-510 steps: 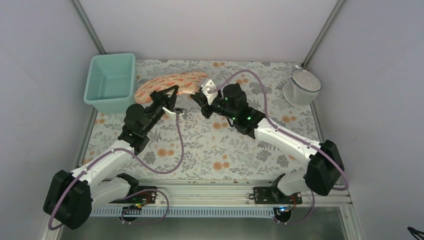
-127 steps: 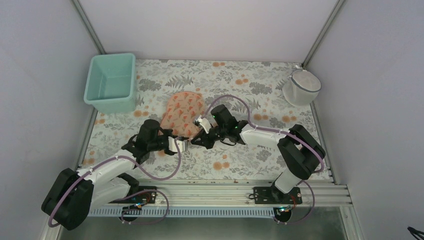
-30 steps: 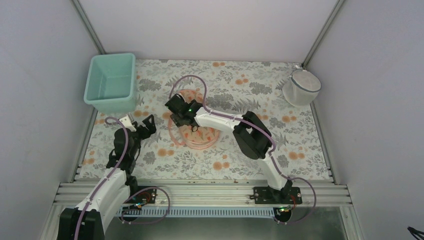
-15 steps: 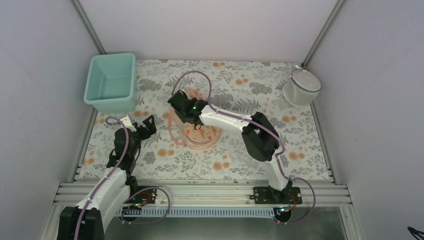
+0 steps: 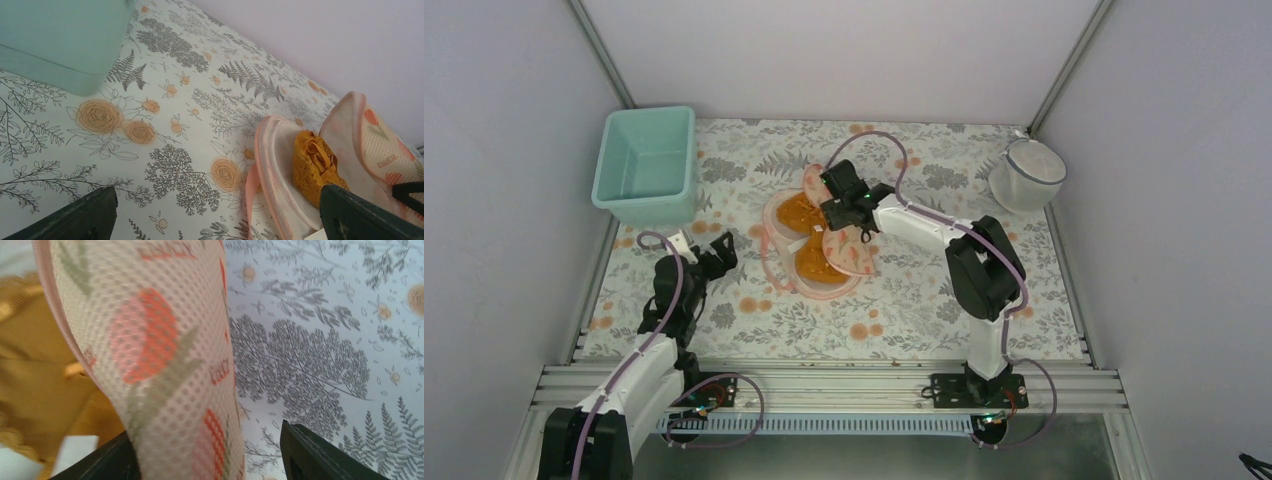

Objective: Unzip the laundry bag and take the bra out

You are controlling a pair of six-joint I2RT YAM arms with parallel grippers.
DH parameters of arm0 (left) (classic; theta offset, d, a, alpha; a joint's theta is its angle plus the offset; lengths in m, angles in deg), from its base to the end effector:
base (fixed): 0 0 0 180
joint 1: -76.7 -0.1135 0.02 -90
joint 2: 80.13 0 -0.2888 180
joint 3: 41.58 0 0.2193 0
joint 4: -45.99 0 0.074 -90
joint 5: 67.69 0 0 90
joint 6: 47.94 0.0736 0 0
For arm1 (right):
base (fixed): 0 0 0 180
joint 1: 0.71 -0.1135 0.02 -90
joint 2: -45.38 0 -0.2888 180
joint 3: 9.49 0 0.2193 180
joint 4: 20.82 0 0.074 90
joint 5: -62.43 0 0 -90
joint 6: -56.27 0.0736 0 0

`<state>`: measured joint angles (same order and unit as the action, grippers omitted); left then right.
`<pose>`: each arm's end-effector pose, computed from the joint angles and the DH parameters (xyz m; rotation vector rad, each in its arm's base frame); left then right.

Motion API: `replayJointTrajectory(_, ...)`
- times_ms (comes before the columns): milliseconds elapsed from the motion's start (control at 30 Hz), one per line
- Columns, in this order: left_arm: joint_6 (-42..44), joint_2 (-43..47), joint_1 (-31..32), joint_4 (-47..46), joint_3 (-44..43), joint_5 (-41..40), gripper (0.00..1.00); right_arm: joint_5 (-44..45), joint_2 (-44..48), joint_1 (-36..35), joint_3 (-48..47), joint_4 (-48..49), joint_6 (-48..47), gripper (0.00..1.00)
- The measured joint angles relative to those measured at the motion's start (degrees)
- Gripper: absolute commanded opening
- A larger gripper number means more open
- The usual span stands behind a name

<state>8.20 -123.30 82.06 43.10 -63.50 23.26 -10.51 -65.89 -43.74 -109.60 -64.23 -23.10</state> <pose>0.1531 -0.0156 0.1851 -0.4615 1.8638 -0.4801 0.3244 0.2733 0.2226 -0.5734 2.3963 0.0254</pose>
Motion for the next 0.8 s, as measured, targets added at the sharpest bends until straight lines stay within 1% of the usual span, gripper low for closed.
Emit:
replayJointTrajectory(100,0.09,-0.28,0.00,0.00,0.02,0.13,1.00,-1.66,0.52,2.49,1.95,0.17,-1.01,0.75)
replayJointTrajectory(200,0.20,-0.57,0.00,-0.02,0.02,0.15,1.00,-3.23,1.81,5.09,3.78,0.59,-2.51,0.83)
replayJointTrajectory(300,0.22,-0.74,0.00,-0.02,0.09,0.17,1.00,-4.96,3.76,9.01,5.51,1.18,-4.17,0.89)
replayJointTrajectory(400,0.24,-0.83,-0.02,-0.04,0.09,0.22,1.00,-6.54,5.25,13.29,6.36,1.86,-5.31,0.90)
replayJointTrajectory(433,0.24,-0.85,-0.02,-0.04,0.11,0.24,1.00,-7.28,5.53,14.71,6.40,2.10,-5.66,0.93)
replayJointTrajectory(600,0.31,-1.31,-0.02,-0.35,0.22,0.61,1.00,-9.88,6.32,19.45,7.04,2.62,-6.73,0.95)
replayJointTrajectory(800,0.42,-1.51,-0.09,-1.03,0.33,1.05,1.00,-11.98,9.07,23.10,7.85,2.01,-6.95,0.95)
